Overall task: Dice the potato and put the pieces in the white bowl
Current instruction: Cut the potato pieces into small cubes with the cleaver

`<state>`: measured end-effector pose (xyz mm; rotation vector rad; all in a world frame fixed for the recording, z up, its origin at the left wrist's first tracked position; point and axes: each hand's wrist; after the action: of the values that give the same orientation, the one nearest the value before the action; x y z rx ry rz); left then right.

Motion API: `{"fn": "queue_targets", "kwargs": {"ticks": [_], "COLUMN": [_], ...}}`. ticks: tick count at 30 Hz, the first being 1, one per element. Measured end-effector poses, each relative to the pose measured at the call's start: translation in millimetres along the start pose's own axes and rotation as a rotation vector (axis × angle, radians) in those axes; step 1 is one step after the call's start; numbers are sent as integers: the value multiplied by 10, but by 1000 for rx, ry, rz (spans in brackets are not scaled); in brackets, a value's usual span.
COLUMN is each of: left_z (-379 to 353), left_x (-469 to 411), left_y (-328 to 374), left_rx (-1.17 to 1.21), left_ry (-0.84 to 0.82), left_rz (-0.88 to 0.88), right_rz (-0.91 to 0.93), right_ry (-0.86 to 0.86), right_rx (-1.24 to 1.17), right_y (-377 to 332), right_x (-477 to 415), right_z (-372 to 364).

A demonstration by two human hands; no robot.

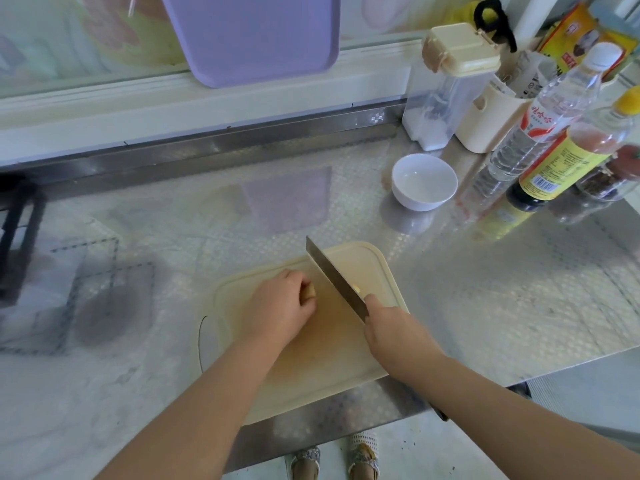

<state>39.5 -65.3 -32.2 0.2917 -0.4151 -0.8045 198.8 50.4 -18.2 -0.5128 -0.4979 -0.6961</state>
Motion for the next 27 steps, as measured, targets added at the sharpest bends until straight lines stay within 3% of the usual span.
{"fn": "queue_targets", "kwargs": {"ticks": [9, 16, 21, 27], "left_z": [168, -11, -90, 51], "left_x": [60, -48, -172, -345], "left_y": [50, 338, 407, 479], "left_rx": [-255, -150, -60, 1], "left_ry": [-74, -82, -126, -363], "left_rz": [-42, -84, -135, -32], "right_rz": [106, 117, 54, 22], "right_ry": [15, 164, 179, 137], "right_rx": [-149, -324, -338, -330], "right_y": [-16, 119, 240, 301], "right_x": [98, 182, 124, 44], "right_z": [204, 574, 619, 508]}}
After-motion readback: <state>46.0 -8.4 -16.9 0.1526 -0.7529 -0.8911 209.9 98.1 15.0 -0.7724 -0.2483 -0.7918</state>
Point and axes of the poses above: each hand's wrist, its own x-axis away from the middle knuckle, its own z-axis out of the back of the hand, y = z × x, and after that the axes turned 5 degrees about -y, right-handed
